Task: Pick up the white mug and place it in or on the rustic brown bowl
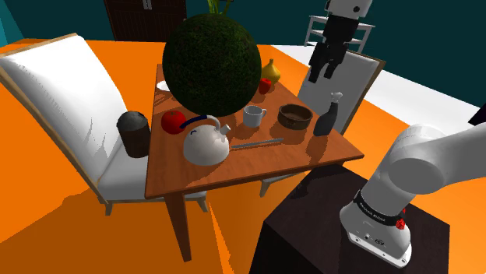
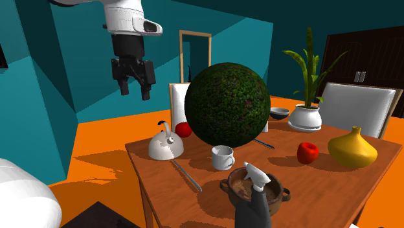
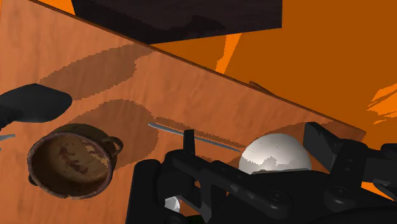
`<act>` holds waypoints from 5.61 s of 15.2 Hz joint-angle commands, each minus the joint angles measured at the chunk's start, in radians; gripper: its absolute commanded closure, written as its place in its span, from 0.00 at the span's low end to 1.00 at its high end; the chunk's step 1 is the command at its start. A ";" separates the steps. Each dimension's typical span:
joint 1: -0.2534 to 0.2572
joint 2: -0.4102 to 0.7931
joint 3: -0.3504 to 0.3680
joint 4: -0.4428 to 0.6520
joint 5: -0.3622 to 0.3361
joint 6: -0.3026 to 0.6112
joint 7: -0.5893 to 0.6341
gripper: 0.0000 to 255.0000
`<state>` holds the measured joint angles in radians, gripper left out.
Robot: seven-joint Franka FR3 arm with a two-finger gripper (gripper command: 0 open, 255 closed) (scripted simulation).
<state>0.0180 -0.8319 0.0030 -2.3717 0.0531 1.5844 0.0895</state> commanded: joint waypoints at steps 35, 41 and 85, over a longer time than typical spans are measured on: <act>-0.067 1.252 -0.063 0.595 -0.077 0.592 -0.075 0.00; -0.072 1.339 -0.065 0.641 -0.076 0.630 -0.078 0.00; -0.070 1.223 -0.068 0.737 -0.079 0.418 -0.085 1.00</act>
<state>-0.0519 0.3999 -0.0647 -1.6399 -0.0258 2.0170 0.0059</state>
